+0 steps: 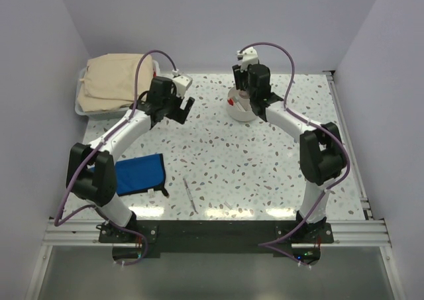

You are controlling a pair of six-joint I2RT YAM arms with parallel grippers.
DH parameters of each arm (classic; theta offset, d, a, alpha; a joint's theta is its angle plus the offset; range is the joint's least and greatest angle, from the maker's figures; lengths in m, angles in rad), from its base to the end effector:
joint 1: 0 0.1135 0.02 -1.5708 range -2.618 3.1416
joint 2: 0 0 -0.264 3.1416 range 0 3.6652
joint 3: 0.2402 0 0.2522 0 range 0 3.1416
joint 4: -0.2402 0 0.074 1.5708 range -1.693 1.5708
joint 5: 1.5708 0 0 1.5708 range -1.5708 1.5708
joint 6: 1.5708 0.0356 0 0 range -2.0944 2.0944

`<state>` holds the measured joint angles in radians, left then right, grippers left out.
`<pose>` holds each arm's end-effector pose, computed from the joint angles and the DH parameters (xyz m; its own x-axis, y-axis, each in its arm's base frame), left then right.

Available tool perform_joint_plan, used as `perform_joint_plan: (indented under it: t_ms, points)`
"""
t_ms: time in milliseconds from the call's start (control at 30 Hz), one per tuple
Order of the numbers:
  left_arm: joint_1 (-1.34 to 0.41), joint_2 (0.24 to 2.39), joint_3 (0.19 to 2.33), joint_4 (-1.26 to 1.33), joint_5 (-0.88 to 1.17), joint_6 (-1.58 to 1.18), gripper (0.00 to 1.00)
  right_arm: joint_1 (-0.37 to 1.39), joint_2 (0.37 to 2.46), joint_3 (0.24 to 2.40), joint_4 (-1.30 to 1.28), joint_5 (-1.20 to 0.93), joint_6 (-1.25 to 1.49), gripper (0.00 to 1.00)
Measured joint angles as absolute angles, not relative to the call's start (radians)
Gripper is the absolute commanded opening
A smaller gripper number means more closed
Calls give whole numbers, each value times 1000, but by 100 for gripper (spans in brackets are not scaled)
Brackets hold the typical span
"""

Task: Sort the stationery into containers
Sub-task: Place the stationery in the storage box.

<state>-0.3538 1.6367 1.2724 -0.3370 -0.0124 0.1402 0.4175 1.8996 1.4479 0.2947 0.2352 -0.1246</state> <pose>0.3485 -0.1283 0.2750 -0.5521 0.3529 -0.7554 0.4188 0.9008 0.1147 0.4230 0.1786 0.2934 -0.1190 -0.1850 -0.9755 -0.2002 0.9668 -0.1589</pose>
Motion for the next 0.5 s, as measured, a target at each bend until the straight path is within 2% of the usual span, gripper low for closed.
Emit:
perform_joint_plan:
  t_ms: [467, 500]
  points:
    - [-354, 1663, 1287, -336, -12, 132, 96, 412, 1908, 1422, 263, 269, -111, 0]
    - [-354, 1663, 1288, -336, -12, 132, 96, 412, 1909, 1416, 263, 271, -108, 10]
